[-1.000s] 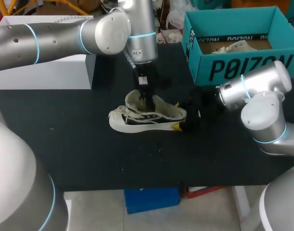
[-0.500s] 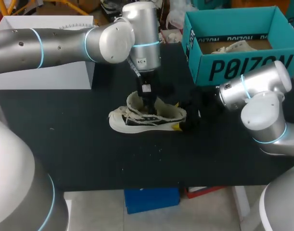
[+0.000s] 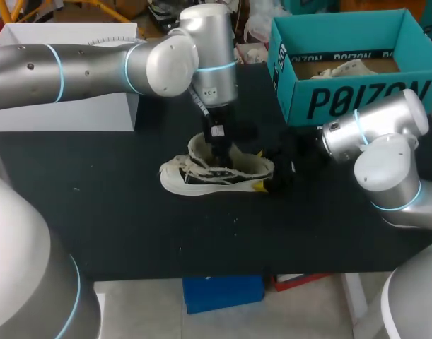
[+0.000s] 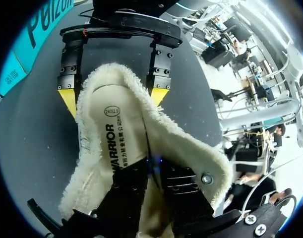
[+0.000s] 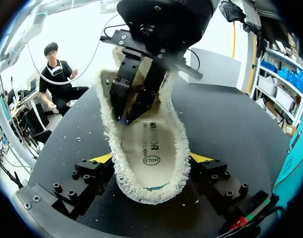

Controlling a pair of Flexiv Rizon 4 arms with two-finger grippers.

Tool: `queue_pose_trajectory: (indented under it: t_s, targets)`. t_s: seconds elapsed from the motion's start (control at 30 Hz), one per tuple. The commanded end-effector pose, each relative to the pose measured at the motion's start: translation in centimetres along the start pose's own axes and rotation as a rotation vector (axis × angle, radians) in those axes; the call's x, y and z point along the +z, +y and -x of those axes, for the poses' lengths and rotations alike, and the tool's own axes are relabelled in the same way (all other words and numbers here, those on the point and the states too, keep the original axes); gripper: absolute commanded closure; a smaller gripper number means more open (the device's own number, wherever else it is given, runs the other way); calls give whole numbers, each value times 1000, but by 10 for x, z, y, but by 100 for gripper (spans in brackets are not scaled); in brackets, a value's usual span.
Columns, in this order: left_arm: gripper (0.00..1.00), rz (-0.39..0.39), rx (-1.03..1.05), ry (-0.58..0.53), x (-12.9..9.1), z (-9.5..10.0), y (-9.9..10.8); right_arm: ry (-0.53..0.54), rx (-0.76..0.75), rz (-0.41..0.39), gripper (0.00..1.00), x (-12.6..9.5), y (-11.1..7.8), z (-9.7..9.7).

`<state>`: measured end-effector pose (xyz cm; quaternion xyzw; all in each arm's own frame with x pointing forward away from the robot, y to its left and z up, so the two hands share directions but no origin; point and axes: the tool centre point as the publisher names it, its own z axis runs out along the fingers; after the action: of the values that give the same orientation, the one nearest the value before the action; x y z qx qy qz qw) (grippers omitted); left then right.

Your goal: Take the shoe out of the shoebox, open the shoe tongue, remove and reinsert the insole, then place the shoe into the shoebox

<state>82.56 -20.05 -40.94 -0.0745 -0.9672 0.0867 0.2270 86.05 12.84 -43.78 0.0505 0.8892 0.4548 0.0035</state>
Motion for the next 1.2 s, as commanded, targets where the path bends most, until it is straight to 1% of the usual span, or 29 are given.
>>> queue_pose_trajectory:
  t_s: [0.03,0.2,0.33,0.4,0.5,0.8,1.03,1.2]
  targets:
    - [50,-3,2,-21,-1,-7,3,-1,2,-2,100,1,-2,2]
    - [51,15,-1,-37,-1,-4,2,-1,2,-2,100,1,-2,2]
    - [53,92,-63,-98,4,-1,1,-1,2,-2,100,1,-2,2]
    - [54,127,-103,-143,7,1,2,-1,2,-2,100,1,-2,2]
    - [55,147,-157,-232,6,4,5,-1,2,-2,100,1,-2,2]
    - [57,246,-236,-590,-4,-1,9,-1,2,-2,100,1,-2,2]
    - [57,317,-209,-726,-1,11,11,-1,2,-2,100,1,-2,2]
    - [56,310,-193,-766,0,26,21,-1,2,-2,100,1,-2,2]
